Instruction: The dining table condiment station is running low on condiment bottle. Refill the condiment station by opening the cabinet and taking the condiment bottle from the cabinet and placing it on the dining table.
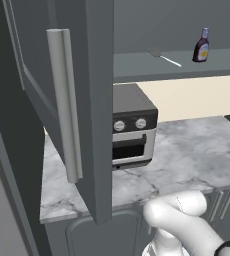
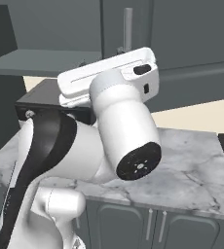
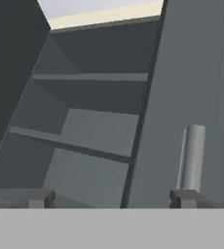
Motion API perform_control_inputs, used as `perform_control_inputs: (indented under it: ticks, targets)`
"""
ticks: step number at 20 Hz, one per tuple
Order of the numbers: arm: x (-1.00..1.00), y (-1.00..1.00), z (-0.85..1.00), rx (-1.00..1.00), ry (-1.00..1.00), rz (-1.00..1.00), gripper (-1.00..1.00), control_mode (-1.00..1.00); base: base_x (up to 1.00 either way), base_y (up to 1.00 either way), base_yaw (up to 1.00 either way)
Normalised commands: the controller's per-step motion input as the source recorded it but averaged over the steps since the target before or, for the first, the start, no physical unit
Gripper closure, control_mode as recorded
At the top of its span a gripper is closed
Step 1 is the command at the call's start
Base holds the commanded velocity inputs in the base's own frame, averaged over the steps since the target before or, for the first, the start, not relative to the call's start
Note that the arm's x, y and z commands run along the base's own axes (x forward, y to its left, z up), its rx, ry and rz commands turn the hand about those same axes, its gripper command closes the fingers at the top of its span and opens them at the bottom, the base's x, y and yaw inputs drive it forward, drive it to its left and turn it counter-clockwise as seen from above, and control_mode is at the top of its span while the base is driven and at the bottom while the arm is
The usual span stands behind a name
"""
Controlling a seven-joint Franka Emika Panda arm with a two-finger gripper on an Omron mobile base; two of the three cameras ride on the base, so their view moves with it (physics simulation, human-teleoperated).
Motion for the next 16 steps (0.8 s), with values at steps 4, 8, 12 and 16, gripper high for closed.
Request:
perform_control_inputs:
  ticks: [4,8,12,16]
  targets:
    - [-0.7,0.77,0.49,-0.29,-0.19,-0.2,-1.0,-1.0,0.0,0.0,0.0]
    - [-0.11,1.0,-0.18,-0.34,0.07,-0.33,-1.0,-1.0,0.0,0.0,0.0]
    - [0.28,0.89,-0.54,-0.31,0.25,-0.44,-1.0,-1.0,0.0,0.0,0.0]
    - [0.59,0.44,-0.5,-0.17,0.34,-0.48,-1.0,-1.0,0.0,0.0,0.0]
